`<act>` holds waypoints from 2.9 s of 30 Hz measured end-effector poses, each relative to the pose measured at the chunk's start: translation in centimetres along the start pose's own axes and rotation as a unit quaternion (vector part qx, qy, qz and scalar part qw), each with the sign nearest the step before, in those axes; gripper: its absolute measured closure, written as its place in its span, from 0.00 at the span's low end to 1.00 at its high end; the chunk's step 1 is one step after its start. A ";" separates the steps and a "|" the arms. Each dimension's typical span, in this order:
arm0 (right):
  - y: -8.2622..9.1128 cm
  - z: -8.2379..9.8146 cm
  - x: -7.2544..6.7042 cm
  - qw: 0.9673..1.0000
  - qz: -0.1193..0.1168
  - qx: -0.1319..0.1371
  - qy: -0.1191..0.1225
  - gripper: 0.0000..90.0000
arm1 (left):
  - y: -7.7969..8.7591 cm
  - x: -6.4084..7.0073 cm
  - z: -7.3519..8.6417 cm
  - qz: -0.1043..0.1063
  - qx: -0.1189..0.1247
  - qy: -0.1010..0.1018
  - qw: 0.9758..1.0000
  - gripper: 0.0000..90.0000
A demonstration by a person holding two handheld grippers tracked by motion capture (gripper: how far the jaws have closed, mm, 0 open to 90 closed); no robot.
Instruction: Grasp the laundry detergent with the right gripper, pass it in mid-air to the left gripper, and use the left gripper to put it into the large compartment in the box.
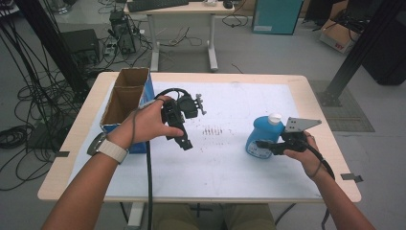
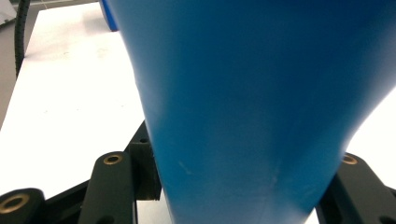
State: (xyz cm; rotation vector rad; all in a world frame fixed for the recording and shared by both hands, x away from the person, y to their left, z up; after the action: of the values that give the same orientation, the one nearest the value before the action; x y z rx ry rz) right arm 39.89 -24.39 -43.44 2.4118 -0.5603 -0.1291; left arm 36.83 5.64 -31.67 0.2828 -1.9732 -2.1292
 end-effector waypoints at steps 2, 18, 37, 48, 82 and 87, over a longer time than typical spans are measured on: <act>0.0 0.0 0.0 1.000 0.000 0.001 0.001 0.48 | 0.0 0.0 0.0 -0.001 0.001 0.000 1.000 0.11; 0.0 0.0 0.0 1.000 -0.001 0.000 0.001 0.48 | 0.0 -0.1 0.1 -0.001 0.002 0.001 1.000 0.11; 0.0 0.0 0.0 1.000 -0.002 -0.001 0.001 0.48 | 0.0 -0.2 0.1 -0.002 0.003 0.001 1.000 0.11; 0.0 0.0 0.0 1.000 -0.001 0.000 0.000 0.48 | 0.0 -0.3 0.1 -0.004 -0.003 -0.005 1.000 0.10; 0.0 0.0 0.1 1.000 -0.003 0.002 0.000 0.48 | 0.1 -0.2 0.1 -0.004 0.008 0.004 1.000 0.10; 0.0 0.0 0.1 1.000 -0.004 0.002 0.001 0.48 | 0.1 -0.2 0.2 -0.003 0.008 0.004 1.000 0.10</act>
State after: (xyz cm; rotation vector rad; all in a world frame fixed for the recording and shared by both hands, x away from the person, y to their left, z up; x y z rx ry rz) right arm 39.98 -24.43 -43.49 2.4171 -0.5502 -0.1286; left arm 37.00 5.86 -31.57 0.3006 -1.9884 -2.1146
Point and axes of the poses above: each handheld gripper's, and its own axes: y roughly backward along the jaws, z roughly out of its underside, x roughly to its right, the point moved 6 cm from there along -y, roughly forward along the jaws, and after that the axes turned 15 degrees about -x, right-handed, at the moved point
